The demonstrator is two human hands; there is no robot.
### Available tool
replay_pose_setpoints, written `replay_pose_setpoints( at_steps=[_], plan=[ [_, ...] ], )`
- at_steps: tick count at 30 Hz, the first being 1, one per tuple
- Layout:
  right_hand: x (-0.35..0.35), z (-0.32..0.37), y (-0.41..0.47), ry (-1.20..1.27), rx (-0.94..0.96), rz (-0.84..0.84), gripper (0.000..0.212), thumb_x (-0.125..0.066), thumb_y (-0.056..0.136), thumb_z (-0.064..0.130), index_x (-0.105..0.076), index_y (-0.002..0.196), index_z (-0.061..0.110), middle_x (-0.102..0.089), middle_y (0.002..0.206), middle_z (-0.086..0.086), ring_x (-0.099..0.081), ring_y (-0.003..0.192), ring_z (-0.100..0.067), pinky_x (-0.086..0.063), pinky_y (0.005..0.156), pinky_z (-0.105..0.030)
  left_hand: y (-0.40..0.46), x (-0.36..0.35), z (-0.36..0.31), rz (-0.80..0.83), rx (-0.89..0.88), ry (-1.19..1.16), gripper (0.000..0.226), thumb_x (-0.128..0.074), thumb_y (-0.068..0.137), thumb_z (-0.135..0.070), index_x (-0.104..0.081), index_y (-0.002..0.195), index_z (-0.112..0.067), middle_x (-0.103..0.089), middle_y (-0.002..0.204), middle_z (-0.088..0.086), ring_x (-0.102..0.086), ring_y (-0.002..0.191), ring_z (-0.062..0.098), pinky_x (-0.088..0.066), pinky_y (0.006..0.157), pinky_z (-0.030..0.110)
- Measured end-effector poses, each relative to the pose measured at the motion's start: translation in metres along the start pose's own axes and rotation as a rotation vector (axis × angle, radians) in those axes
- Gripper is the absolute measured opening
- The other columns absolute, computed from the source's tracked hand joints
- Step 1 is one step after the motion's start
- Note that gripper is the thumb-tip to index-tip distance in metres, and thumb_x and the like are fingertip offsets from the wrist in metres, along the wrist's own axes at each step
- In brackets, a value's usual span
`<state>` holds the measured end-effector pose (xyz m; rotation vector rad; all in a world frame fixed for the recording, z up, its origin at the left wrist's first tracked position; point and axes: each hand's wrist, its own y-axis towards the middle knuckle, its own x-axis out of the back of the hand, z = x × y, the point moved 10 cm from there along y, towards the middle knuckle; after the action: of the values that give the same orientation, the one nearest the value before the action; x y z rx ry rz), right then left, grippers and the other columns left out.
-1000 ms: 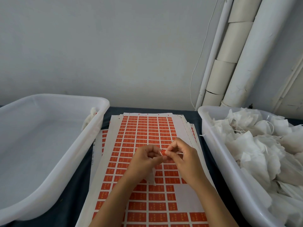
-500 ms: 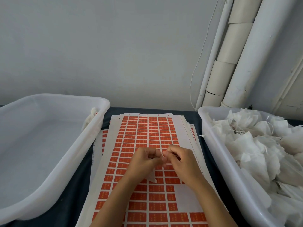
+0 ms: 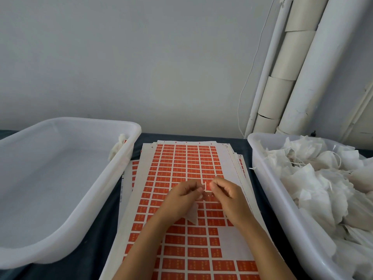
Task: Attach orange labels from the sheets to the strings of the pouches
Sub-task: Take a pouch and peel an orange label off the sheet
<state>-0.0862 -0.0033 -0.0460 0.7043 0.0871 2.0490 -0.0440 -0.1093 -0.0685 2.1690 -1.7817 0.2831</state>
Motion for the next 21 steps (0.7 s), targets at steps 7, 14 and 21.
replay_pose_setpoints(
  at_steps=[7,14,21],
  plan=[
    [-0.003,-0.002,0.002,0.006,-0.003,-0.039,0.02,-0.057,0.09,0.028,-0.057,0.07,0.024,-0.062,0.069,0.01,-0.06,0.07,-0.005,-0.049,0.066,-0.011,-0.008,0.004,0.002,0.018,0.079,0.159,0.019,-0.069,0.082,-0.035,-0.057,0.096,-0.03,-0.06,0.09,-0.012,-0.06,0.076,-0.002,-0.05,0.06,0.012],
    [0.001,-0.025,0.003,-0.043,-0.147,-0.048,0.022,-0.052,0.093,0.03,-0.057,0.073,0.023,-0.061,0.066,0.011,-0.059,0.06,-0.008,-0.046,0.061,-0.01,-0.034,0.03,0.015,-0.016,0.214,0.459,0.041,-0.073,0.077,-0.043,-0.052,0.111,-0.036,-0.059,0.107,-0.016,-0.057,0.09,0.002,-0.043,0.068,0.01],
    [-0.031,-0.014,-0.004,-0.163,-0.257,0.275,0.02,-0.057,0.085,0.051,-0.055,0.089,0.032,-0.065,0.08,0.01,-0.065,0.064,-0.003,-0.047,0.057,-0.012,-0.035,0.038,0.006,-0.114,0.202,0.481,0.015,-0.072,0.081,-0.032,-0.058,0.086,-0.032,-0.06,0.083,-0.017,-0.057,0.075,0.001,-0.04,0.062,0.008]
  ],
)
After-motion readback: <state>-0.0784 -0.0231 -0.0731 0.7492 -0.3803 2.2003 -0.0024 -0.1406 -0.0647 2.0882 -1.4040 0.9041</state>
